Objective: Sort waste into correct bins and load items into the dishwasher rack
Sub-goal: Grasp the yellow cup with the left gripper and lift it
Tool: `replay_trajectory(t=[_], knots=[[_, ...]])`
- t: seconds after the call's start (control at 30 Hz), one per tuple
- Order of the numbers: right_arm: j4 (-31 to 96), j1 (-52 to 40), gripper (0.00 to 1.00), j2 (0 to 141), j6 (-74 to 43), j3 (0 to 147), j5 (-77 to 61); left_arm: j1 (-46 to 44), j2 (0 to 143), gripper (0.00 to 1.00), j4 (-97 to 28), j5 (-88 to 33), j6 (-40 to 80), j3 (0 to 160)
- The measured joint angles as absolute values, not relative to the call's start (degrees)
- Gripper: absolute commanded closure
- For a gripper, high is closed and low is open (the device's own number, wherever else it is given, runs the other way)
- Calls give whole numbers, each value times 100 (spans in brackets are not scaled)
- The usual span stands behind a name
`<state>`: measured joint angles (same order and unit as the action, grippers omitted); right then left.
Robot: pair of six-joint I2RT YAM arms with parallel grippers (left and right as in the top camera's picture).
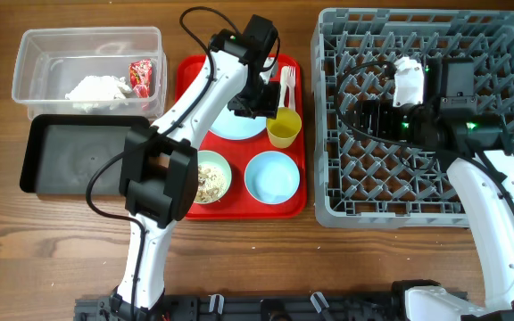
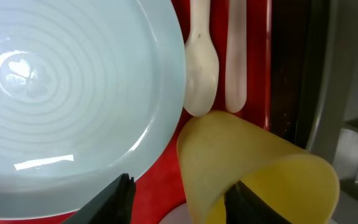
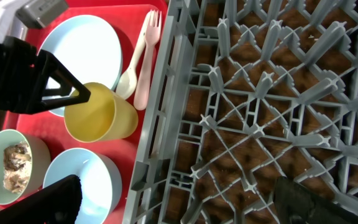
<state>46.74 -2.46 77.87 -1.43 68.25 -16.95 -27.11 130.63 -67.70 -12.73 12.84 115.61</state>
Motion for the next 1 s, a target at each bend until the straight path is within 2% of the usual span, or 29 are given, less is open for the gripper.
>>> replay_trajectory(t=[0.1, 0.13, 0.2, 0.23, 0.6, 0.83, 1.0], knots=[[4670, -246, 0, 7787, -143, 6825, -1695, -2727, 13072, 71, -6775, -1297, 1295, 11559], [4670, -246, 0, 7787, -143, 6825, -1695, -2729, 13072, 76, -6775, -1297, 1291, 11559], [4668, -246, 0, 7787, -143, 6825, -1695, -2751, 13072, 93, -6753, -1299, 1288, 11555], [4668, -246, 0, 7787, -143, 6825, -1695, -2762, 13072, 96, -6724, -1306, 1317, 11555], [4550, -246, 0, 7787, -364, 6825, -1922, -2659, 13061, 96, -6864, -1678, 1275, 11544], [4110, -246, 1, 7789, -530, 6825, -2884, -1745, 12582, 96, -7349, -2659, 1249, 11524], [3485, -281, 1, 7800, -770, 6825, -3767, -950, 12138, 96, -7863, -4082, 775, 11524]])
